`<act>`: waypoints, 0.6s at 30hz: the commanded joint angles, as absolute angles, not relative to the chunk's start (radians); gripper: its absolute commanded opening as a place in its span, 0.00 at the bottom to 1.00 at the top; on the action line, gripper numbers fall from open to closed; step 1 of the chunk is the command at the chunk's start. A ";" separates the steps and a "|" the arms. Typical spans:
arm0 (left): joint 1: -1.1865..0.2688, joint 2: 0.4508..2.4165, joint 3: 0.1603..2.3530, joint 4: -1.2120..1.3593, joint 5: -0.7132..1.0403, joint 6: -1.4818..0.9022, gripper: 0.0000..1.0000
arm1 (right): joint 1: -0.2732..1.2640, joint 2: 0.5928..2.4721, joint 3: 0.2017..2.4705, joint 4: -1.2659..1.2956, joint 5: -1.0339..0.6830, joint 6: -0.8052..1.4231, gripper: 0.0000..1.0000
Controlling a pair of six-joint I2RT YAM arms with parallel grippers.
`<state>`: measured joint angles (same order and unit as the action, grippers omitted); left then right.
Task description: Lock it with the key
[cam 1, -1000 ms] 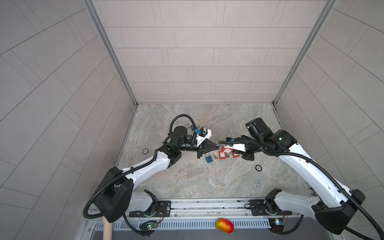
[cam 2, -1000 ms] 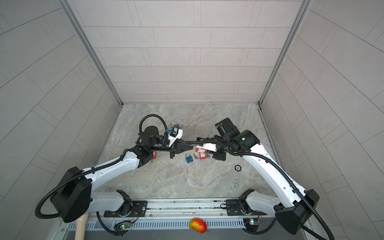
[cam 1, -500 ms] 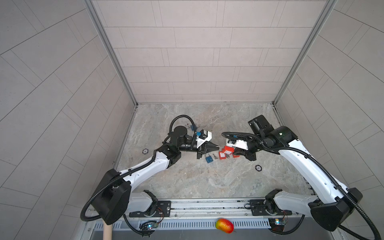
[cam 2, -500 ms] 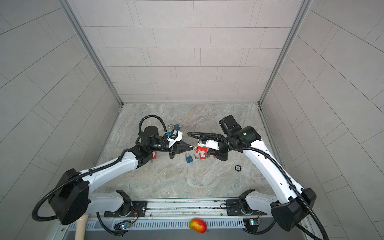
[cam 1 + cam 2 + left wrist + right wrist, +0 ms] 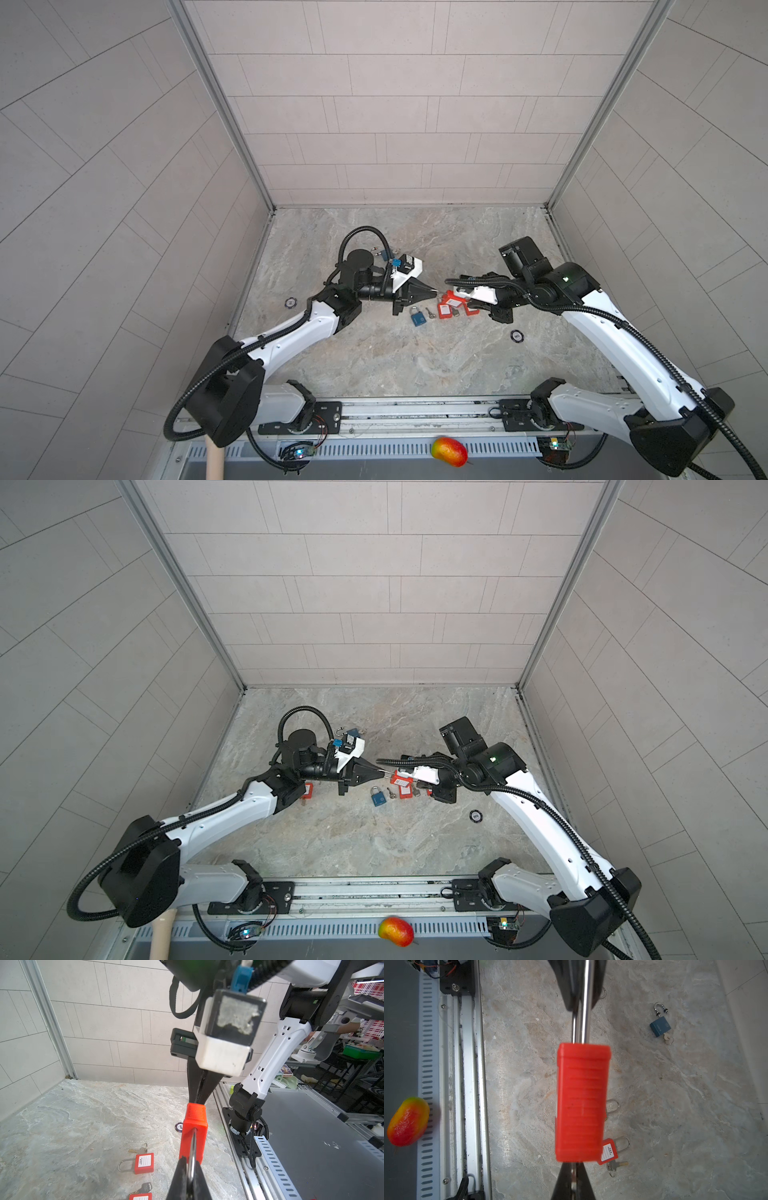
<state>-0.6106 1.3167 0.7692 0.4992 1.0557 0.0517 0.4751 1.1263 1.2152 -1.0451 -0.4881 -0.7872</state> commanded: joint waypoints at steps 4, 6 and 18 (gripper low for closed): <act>-0.591 1.285 0.799 0.450 1.063 0.041 0.00 | 0.500 1.084 1.203 -1.066 -0.369 -0.811 0.00; -0.592 1.268 0.794 0.432 1.055 0.091 0.00 | 0.481 1.084 1.204 -1.089 -0.441 -0.794 0.00; -0.591 1.192 0.782 0.320 0.971 0.312 0.00 | 0.390 1.146 1.198 -1.179 -0.666 -0.780 0.00</act>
